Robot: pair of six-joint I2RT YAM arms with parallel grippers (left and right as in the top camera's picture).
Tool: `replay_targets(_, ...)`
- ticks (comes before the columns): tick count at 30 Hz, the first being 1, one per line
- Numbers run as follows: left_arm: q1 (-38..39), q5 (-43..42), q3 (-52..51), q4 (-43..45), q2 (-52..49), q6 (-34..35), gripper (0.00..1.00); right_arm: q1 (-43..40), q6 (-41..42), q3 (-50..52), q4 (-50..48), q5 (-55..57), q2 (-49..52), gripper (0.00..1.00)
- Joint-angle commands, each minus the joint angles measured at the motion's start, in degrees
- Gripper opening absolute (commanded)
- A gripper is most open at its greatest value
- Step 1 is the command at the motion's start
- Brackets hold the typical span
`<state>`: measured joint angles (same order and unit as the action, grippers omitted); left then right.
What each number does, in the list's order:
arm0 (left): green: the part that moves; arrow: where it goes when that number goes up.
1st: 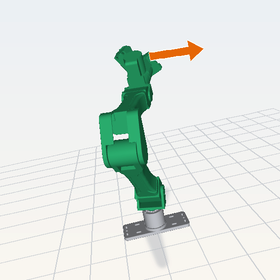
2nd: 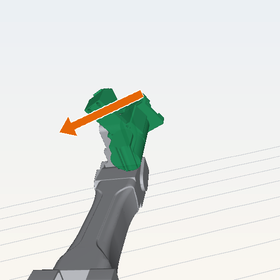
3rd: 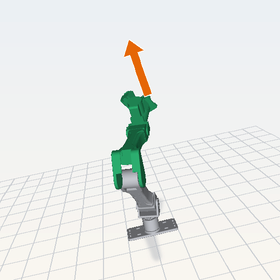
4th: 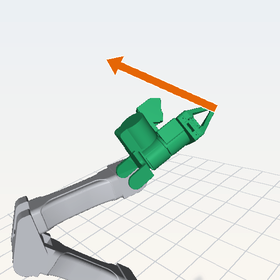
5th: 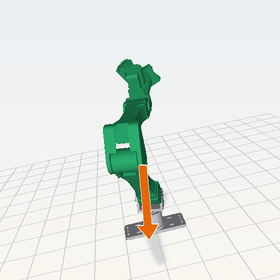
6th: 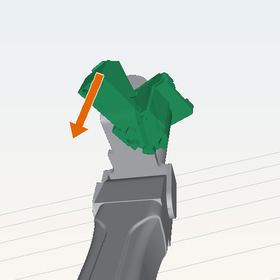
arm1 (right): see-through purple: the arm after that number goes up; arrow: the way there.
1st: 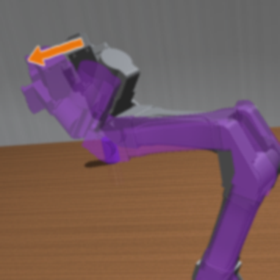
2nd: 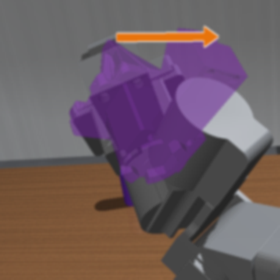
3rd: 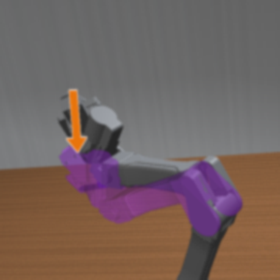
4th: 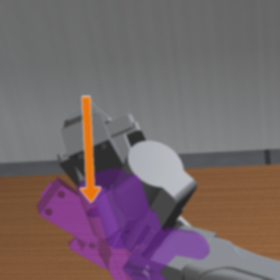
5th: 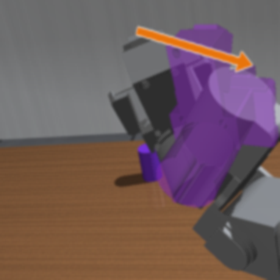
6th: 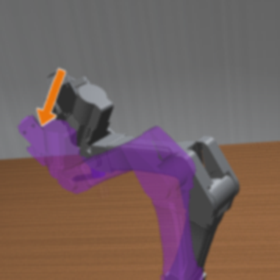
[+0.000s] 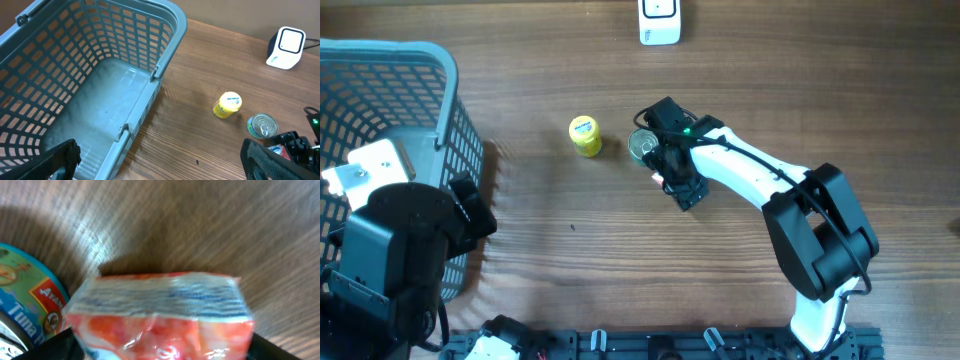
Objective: Scan the item barcode
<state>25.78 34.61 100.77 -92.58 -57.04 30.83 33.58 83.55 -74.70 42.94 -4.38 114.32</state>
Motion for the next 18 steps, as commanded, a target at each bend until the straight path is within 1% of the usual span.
replay_targets(1,0.2,-0.1,-0.1,0.2,0.0,1.2,1.0,-0.1,-9.1,-0.3,0.5,5.0,1.7,0.73)
replay_targets(3,0.2,-0.1,-0.1,0.2,0.0,1.2,1.0,-0.1,-10.2,-0.3,0.8,5.0,1.7,0.61)
replay_targets(6,0.2,-0.1,-0.1,0.1,0.0,1.2,1.0,-0.1,-11.5,-0.3,0.8,4.2,1.7,0.51)
replay_targets(8,0.2,-0.1,-0.1,0.1,0.0,1.2,1.0,-0.1,-11.8,-0.3,1.2,1.6,1.7,0.51)
replay_targets(13,0.2,-0.1,-0.1,0.1,0.0,1.2,1.0,-0.2,-16.3,-0.3,0.8,-10.6,1.7,0.51)
replay_targets(14,0.2,-0.1,-0.1,0.1,0.0,1.2,1.0,-0.2,-17.8,-0.3,0.9,-15.0,1.7,0.51)
replay_targets(18,0.2,-0.7,-0.1,0.1,0.0,1.2,1.0,-0.2,-22.9,-0.3,1.7,-26.2,1.7,0.57)
